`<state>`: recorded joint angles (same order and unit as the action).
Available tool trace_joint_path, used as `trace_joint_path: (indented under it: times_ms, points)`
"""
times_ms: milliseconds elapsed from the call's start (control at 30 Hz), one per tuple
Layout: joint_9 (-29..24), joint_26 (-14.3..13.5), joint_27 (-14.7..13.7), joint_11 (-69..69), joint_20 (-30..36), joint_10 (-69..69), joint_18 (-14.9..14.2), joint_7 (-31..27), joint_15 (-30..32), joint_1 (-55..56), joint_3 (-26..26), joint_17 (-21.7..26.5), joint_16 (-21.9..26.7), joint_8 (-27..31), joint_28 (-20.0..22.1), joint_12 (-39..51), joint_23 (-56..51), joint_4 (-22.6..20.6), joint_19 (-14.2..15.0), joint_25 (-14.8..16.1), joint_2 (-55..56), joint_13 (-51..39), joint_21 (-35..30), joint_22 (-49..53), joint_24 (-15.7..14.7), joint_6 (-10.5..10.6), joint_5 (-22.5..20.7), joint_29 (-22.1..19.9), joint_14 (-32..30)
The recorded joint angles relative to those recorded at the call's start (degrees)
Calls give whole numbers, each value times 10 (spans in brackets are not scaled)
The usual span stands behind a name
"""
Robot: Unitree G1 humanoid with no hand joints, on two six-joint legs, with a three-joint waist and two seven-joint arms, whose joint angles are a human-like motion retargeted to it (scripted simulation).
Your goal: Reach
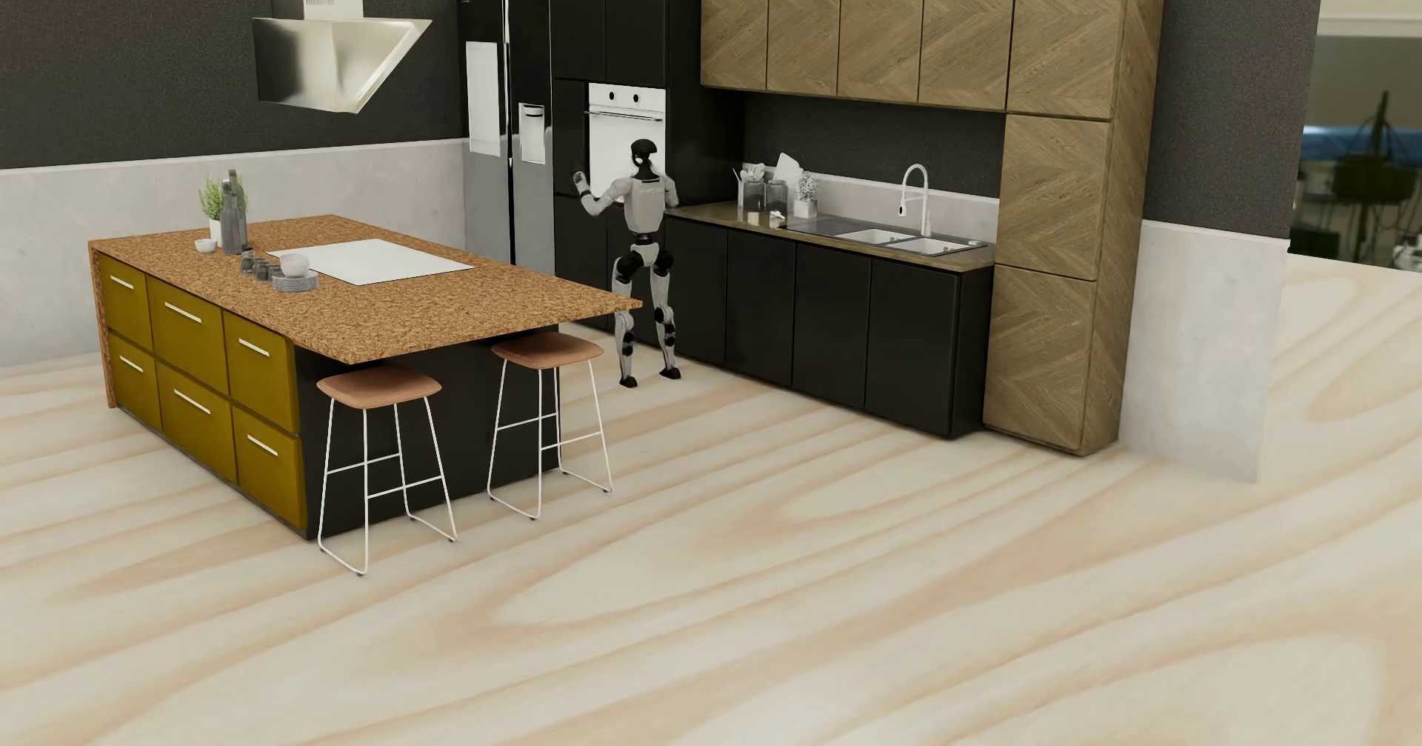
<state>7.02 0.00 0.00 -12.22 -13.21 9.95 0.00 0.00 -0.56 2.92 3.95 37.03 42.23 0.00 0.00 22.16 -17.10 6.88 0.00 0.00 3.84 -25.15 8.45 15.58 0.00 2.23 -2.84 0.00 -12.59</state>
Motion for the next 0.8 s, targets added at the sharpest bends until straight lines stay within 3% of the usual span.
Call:
trace_joint_path:
  times_ms: [100, 267, 800]
  points:
    - [3, 0, 0, 4, -10, 0, 0, 0, 4, 0, -1, 39, 42, 0, 0, 80, 7, -2, 0, 0, -1, -86, 20, 20, 0, -4, 0, 0, -1]
    - [5, 0, 0, 4, 10, -1, 0, 0, -1, -4, 1, 94, 101, 0, 0, 206, 3, -5, 0, 0, -4, -206, -5, 29, 0, -7, 0, 0, 4]
    - [11, 0, 0, 23, 231, 0, 0, 0, 14, -29, 7, 196, 197, 0, 0, 594, 139, -15, 0, 0, -29, -568, -229, -75, 0, -4, 1, 0, 48]
